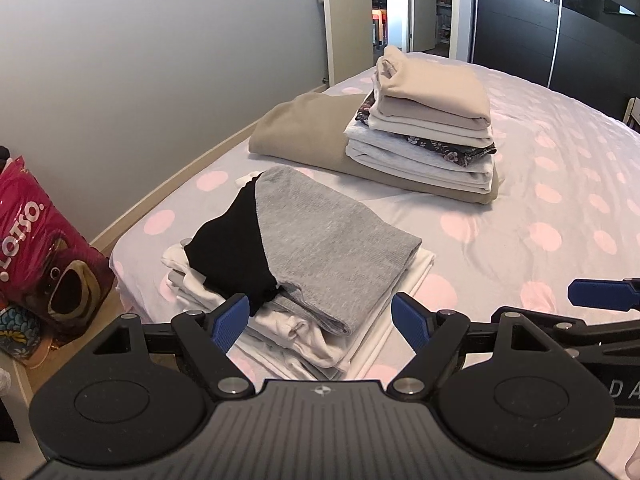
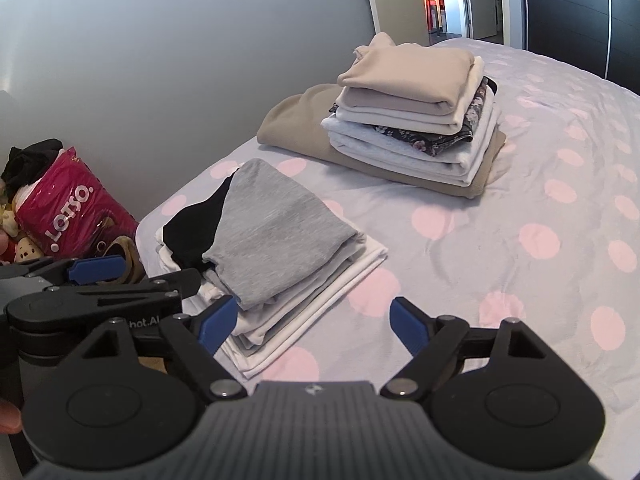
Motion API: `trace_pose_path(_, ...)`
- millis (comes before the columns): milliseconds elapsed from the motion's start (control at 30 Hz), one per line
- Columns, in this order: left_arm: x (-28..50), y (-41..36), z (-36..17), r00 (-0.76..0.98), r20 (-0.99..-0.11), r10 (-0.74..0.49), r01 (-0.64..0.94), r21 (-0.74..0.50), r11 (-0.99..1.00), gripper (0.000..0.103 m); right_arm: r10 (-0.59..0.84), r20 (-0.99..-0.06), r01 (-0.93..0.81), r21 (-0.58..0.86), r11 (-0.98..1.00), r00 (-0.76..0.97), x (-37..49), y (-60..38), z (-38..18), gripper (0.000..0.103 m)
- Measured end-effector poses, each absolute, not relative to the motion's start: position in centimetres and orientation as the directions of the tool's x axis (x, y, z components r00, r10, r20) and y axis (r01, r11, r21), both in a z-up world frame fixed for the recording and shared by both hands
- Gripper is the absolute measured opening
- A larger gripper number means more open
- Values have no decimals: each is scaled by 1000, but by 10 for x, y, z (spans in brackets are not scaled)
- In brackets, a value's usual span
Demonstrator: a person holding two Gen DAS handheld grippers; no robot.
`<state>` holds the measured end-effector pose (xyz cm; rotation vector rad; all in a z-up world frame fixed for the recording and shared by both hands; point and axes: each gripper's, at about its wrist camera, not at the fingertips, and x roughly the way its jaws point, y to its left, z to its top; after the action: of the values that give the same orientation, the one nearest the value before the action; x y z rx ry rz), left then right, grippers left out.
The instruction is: Fold clothes
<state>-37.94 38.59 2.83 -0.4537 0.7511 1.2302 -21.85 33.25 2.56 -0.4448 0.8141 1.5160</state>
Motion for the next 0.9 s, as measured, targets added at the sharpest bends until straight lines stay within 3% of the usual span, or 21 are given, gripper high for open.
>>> trace_pose_path(900, -379, 387, 29, 146, -731, 667, -954, 74, 291, 78, 698, -703, -972, 231, 49, -132, -219, 333, 28, 85)
